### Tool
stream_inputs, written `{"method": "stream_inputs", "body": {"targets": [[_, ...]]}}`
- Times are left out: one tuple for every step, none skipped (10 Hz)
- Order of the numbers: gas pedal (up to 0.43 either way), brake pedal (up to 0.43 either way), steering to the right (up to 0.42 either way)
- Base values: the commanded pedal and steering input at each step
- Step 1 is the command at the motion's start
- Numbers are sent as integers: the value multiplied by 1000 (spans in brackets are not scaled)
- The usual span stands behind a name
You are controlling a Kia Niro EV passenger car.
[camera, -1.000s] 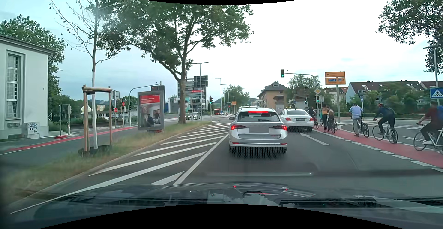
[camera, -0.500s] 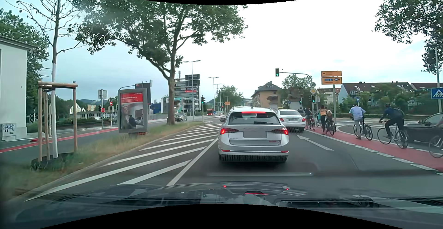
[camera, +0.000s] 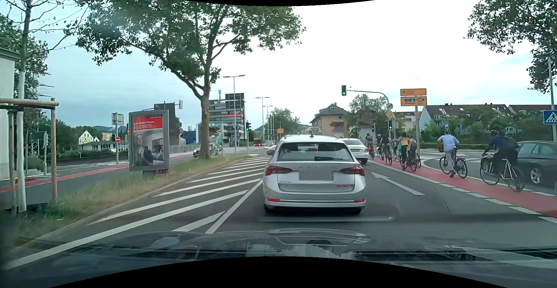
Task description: Follow the waypoints while adhering to traffic rules and regulations
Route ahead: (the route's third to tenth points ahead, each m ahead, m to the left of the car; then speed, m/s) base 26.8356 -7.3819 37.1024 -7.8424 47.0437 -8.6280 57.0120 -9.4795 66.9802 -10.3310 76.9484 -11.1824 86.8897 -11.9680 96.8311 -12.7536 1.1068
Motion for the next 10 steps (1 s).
{"method": "stream_inputs", "body": {"targets": [[0, 232, 117], [0, 232, 117], [0, 201, 116], [0, 49, 115], [0, 0, 109], [0, 0, 99], [0, 0, 93], [0, 0, 87], [28, 0, 82], [67, 0, 77]]}}
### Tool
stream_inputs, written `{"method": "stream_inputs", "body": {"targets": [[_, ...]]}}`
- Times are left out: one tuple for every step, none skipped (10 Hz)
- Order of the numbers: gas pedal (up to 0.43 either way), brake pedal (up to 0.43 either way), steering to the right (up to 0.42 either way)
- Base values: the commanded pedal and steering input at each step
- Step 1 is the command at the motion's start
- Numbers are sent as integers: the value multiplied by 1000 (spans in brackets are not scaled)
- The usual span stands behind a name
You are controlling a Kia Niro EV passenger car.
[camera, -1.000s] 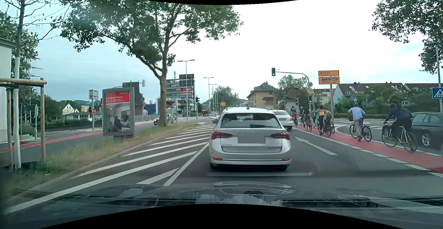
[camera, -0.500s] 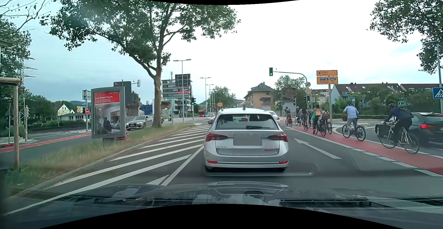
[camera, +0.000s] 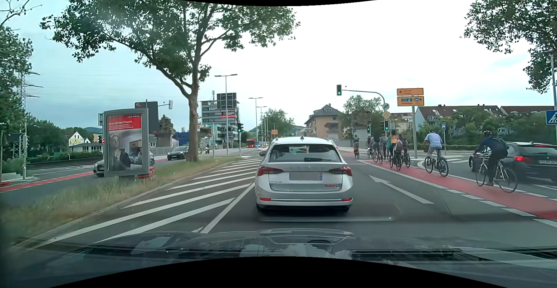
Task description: Follow the waypoints while adhering to traffic rules and regulations
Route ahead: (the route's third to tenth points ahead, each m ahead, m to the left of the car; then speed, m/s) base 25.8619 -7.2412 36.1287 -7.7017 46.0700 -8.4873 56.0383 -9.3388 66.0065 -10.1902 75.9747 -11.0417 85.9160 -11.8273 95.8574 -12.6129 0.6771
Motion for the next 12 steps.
{"method": "stream_inputs", "body": {"targets": [[98, 0, 67], [118, 0, 53], [157, 0, 38], [177, 0, 22], [209, 0, 7], [209, 0, 2], [220, 0, 1], [220, 0, 0], [228, 0, -5], [248, 0, -9], [260, 0, -11], [280, 0, -13]]}}
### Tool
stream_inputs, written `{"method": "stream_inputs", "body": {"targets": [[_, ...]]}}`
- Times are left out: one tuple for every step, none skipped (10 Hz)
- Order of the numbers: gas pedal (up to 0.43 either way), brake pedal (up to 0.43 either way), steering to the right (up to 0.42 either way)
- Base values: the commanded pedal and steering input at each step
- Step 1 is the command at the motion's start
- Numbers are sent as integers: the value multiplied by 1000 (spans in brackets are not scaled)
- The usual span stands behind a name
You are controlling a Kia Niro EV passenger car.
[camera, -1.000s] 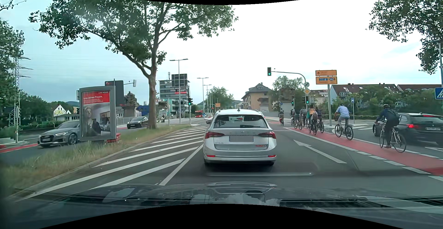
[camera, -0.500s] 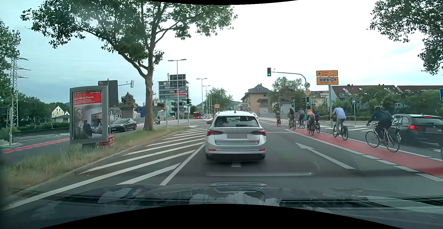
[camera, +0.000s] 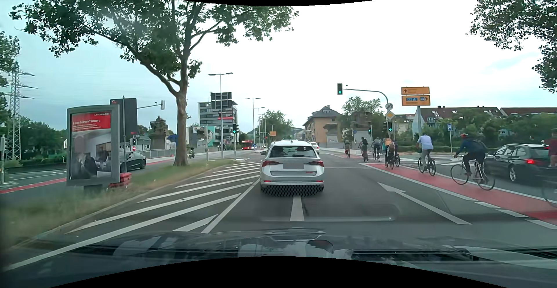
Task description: Follow the waypoints while adhering to traffic rules and regulations
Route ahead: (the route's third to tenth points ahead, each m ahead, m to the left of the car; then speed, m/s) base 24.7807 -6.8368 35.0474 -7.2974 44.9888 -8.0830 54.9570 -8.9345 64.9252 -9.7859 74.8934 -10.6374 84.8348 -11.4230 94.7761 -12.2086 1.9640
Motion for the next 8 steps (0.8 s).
{"method": "stream_inputs", "body": {"targets": [[287, 0, -14], [287, 0, -15], [299, 0, -16], [299, 0, -16], [299, 0, -14], [299, 0, -12], [299, 0, -12], [299, 0, -12]]}}
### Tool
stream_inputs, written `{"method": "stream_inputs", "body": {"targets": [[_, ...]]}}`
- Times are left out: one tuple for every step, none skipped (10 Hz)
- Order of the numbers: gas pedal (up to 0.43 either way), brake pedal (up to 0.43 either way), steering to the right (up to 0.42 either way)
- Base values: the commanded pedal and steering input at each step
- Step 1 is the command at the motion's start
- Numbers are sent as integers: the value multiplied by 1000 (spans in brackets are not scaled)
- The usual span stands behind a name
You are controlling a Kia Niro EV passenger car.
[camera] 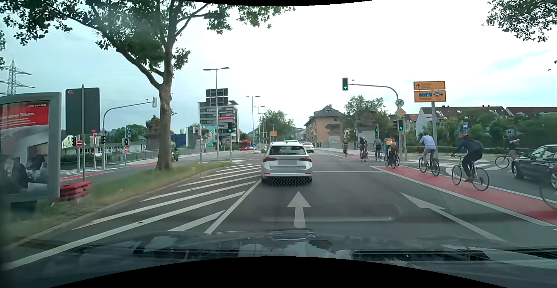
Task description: Follow the waypoints while adhering to traffic rules and regulations
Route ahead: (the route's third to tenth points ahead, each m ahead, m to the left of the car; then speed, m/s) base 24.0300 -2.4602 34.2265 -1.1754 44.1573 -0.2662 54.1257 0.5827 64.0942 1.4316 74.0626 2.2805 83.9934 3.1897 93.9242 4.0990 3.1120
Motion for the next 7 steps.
{"method": "stream_inputs", "body": {"targets": [[299, 0, -11], [299, 0, -11], [299, 0, -9], [299, 0, -8], [299, 0, -1], [299, 0, 2], [299, 0, 3]]}}
